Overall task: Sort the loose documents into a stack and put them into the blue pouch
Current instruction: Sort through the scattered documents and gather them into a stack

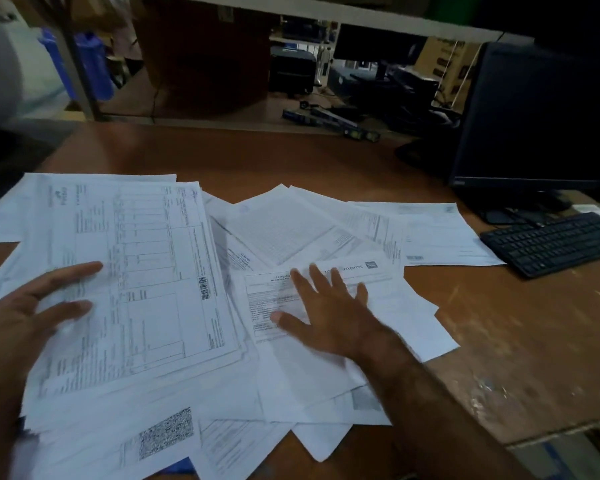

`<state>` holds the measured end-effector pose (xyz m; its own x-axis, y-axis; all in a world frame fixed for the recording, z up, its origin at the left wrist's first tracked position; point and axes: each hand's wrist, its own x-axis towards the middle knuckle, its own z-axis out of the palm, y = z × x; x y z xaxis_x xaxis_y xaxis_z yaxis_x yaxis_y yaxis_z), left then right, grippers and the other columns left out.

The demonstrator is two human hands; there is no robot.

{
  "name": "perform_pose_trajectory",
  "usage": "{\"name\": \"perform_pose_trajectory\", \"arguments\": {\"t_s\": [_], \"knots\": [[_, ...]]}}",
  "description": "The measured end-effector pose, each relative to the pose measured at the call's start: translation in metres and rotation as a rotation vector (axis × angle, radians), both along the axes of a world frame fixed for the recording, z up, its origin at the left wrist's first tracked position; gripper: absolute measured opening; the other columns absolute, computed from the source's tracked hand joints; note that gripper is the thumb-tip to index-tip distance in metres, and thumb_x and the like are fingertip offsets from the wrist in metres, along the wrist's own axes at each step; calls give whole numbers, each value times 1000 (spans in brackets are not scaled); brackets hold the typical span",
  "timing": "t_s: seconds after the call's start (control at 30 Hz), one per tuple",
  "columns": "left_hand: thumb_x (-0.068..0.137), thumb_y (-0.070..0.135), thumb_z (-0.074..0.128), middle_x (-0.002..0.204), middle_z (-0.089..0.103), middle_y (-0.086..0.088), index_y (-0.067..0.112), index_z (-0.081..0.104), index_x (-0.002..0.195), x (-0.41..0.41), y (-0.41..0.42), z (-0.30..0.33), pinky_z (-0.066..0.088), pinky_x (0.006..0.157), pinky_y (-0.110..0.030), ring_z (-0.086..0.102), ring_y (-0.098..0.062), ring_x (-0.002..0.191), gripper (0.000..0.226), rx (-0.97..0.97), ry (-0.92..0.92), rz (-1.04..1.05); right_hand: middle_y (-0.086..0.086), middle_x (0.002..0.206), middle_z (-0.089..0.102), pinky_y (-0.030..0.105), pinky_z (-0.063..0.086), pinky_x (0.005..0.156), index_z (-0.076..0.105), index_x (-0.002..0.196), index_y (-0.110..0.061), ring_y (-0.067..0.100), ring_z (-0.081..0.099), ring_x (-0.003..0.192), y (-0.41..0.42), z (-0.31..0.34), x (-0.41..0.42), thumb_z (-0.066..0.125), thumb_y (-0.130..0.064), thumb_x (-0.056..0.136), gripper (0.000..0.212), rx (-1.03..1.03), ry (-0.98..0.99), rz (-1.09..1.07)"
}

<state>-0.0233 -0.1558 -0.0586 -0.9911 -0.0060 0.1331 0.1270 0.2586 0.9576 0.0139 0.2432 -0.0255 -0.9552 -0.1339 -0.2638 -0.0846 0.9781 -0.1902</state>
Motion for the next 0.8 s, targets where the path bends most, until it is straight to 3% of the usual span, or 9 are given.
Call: {"name": "perform_pose_trajectory", "arguments": {"t_s": [0.07, 0.17, 0.3, 0.43, 0.53, 0.6, 0.67, 0.73, 0.8], "knots": [[95, 13, 65, 132, 61, 1, 26, 62, 137, 1, 0, 4, 49, 99, -32, 55, -19, 120, 44, 71, -19, -28, -8, 170, -16, 70, -7, 119, -3, 161, -40, 26, -18, 156, 8, 0, 3, 40, -80, 90, 91, -22, -85, 85], [86, 22, 73, 145, 59, 7, 33, 65, 134, -3, -10, 3, 44, 105, -55, 54, -24, 134, 51, 16, -73, -28, -22, 168, -4, 57, -16, 119, 21, 155, -54, 9, -15, 155, 23, 14, 3, 60, -50, 98, 69, -131, -186, 301], [86, 6, 66, 146, 59, 10, 36, 64, 134, -7, -12, 4, 48, 102, -55, 59, -24, 130, 57, 10, -115, -25, -25, 167, 5, 59, -10, 123, 40, 145, -53, 10, -7, 157, 30, 23, 10, 60, -16, 96, 65, -151, -190, 235], [90, 1, 65, 142, 62, 12, 38, 65, 134, -5, -3, 5, 48, 102, -56, 61, -22, 128, 57, 30, -118, 3, -14, 170, 3, 70, 2, 118, 20, 155, -50, 25, -2, 158, 28, 17, 4, 44, -67, 97, 65, -104, -82, -49], [89, 4, 67, 144, 60, 12, 39, 63, 136, -3, -9, 5, 46, 105, -60, 56, -25, 133, 59, 34, -107, -27, -16, 170, -3, 70, -6, 117, 11, 158, -49, 23, -7, 158, 18, 10, -6, 41, -80, 89, 81, -66, -100, 61], [89, 4, 67, 142, 61, 13, 37, 63, 136, 2, -7, 11, 50, 105, -51, 57, -19, 131, 57, 36, -73, -17, -21, 169, -2, 66, -10, 118, 16, 155, -54, 16, -8, 157, 20, 15, -11, 52, -66, 95, 71, -46, -153, 201], [94, 3, 63, 135, 62, 19, 35, 65, 132, 3, -7, 11, 56, 97, -24, 58, -6, 123, 50, 83, -42, 46, -26, 167, 8, 61, -7, 120, 34, 147, -56, 10, -2, 157, 26, 26, -15, 63, -36, 97, 61, -86, -221, 280], [96, -6, 55, 135, 62, 17, 39, 70, 120, 3, -7, 13, 56, 83, -10, 61, -3, 119, 53, 171, -72, 82, -28, 163, 24, 51, 4, 124, 55, 132, -49, 5, 8, 155, 29, 35, -14, 65, -11, 89, 58, -160, -273, 316], [95, -8, 54, 133, 62, 18, 40, 71, 118, 2, -8, 9, 54, 82, -7, 60, 1, 117, 55, 225, -104, 107, -24, 151, 45, 33, 25, 119, 67, 117, -38, 2, 32, 145, 31, 36, -9, 67, -8, 86, 43, -291, -227, 290]]}}
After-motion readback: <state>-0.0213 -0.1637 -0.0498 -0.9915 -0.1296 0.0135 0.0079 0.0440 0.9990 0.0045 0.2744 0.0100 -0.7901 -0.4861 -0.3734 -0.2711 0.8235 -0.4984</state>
